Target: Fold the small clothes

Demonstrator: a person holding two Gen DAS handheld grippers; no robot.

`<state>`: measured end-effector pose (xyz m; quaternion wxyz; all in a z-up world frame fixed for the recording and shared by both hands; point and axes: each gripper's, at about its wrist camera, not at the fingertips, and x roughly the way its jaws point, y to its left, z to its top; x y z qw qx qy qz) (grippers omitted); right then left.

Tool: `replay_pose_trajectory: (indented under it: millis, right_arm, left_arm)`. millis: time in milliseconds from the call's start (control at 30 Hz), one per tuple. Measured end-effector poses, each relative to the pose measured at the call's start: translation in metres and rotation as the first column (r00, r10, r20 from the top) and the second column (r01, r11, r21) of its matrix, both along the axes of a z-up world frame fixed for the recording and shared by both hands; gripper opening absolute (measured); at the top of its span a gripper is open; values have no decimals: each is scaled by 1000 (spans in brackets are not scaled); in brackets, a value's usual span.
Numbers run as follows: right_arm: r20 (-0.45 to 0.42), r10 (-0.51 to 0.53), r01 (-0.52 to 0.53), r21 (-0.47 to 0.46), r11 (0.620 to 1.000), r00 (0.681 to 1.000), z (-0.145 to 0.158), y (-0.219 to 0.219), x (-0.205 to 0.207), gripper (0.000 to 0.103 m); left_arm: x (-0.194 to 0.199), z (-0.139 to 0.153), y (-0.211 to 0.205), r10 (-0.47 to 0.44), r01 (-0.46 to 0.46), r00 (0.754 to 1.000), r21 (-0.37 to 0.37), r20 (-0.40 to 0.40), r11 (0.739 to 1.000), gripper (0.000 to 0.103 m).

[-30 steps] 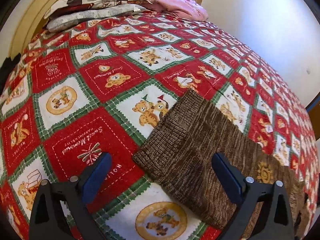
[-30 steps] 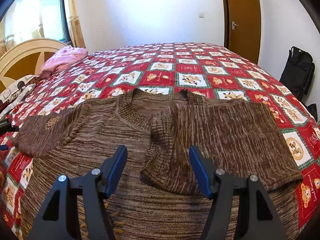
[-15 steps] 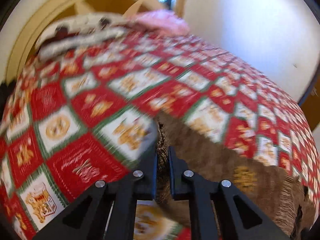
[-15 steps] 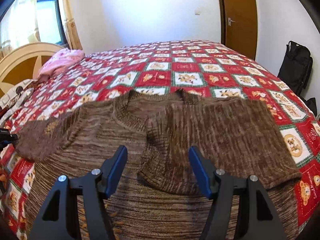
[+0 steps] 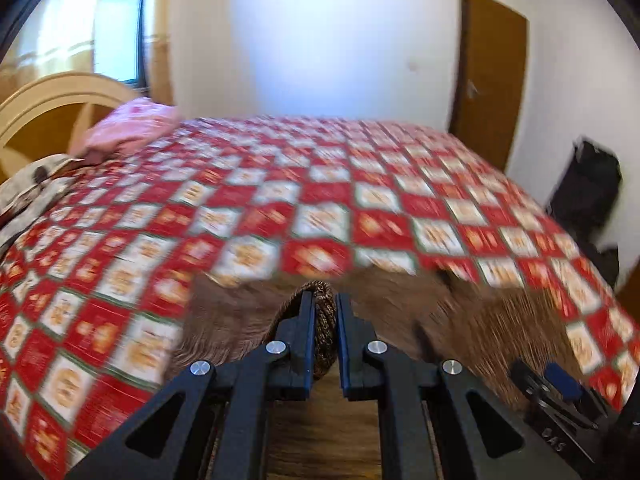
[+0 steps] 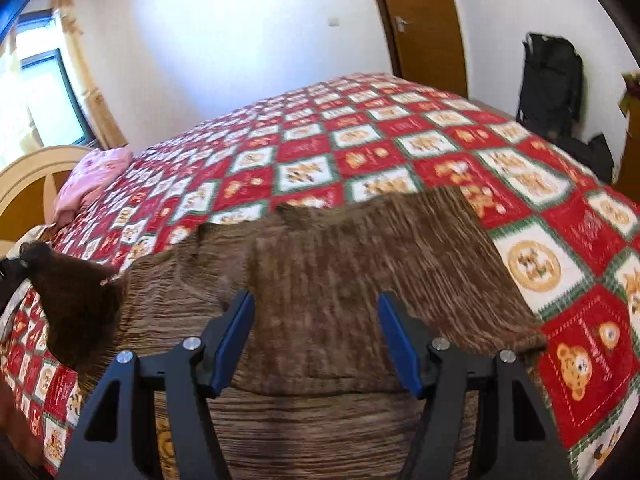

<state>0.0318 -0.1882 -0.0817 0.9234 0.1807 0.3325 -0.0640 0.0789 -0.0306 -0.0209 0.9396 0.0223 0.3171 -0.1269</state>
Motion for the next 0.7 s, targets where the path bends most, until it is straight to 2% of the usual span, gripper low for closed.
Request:
replay_pose_trajectory:
  millis: [100,200,300,400,500,567,600,700]
  right_arm:
    - [-23,-5,5,15,1000,1000,-9,-3,-2,68]
    - [-39,4,-3,33,999,999,-15,-4,-1,68]
    - [-39,14,-13,34,999,999,-16,-3,-1,68]
    - [-26,26,-25,40,999,999,-11,-4,-1,68]
    - [0,38,-37,63,997,999,1,-6,-1,68]
    - [22,70,-72,69,995,997,13,-1,2,69]
    - [34,102,-104,65,992,994,18,6,6,69]
    - [60,268,-269,-3,963,961,34,44,19,69]
  left_arm:
    - [0,-31,-27,-23,27,998,55,-58,998,10]
    - [-3,-51,-34,-29,40,991,86,-128,996,10]
    - [-11,-52,-26,-68,81,982,64,-178,995,10]
    - [-26,-46,-7,-118,125,969,18,-219,992,20]
    - [-53,-39,23,-134,136,975,4,-176,991,35]
    - [-65,-36,46,-93,91,987,-16,-133,996,73]
    - [-70,-35,61,-46,44,993,-29,-108,999,78]
    - [-74,-37,95,90,-95,993,-62,-70,994,79]
